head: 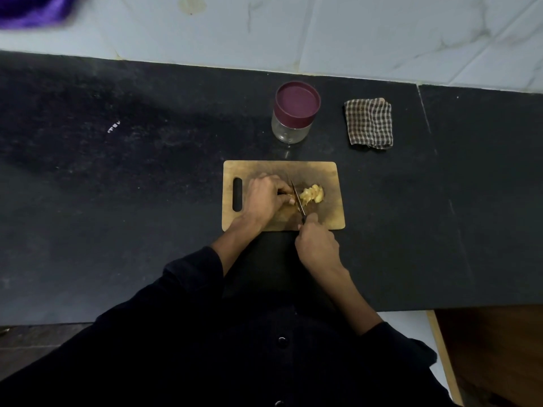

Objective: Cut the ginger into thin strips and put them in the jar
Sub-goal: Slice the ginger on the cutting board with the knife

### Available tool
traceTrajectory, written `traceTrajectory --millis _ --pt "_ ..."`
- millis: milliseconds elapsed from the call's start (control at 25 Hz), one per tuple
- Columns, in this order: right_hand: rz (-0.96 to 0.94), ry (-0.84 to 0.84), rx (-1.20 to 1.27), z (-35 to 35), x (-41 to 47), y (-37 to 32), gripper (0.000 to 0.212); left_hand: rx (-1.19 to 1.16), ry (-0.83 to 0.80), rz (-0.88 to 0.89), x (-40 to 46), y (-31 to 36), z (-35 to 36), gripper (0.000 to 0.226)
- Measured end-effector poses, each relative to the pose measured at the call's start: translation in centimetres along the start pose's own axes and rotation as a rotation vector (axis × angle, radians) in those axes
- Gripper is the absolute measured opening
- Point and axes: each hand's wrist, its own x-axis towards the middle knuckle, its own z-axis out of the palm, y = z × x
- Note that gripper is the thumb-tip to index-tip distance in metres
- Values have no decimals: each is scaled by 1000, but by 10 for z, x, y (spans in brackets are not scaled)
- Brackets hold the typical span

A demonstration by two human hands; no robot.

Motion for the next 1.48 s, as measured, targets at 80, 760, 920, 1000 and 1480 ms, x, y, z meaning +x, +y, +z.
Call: traceTrajectory --millis 80,760,920,1000,1480 --pt "4 3 0 -2 6 -4 17 -4 -15 -6 1 0 -1 21" --pt "7 -65 -10 1 6 3 18 -24 -41 -8 1 -1 -1 20" --pt "17 -69 3 -4 16 -9 27 -28 -33 -4 0 -3 1 21" --pt "24 -76 14 0 13 -4 25 -21 -23 -6 0 -1 3 21" --pt "36 -121 204 -5 3 31 25 -85 -28 -4 -2 -5 1 20"
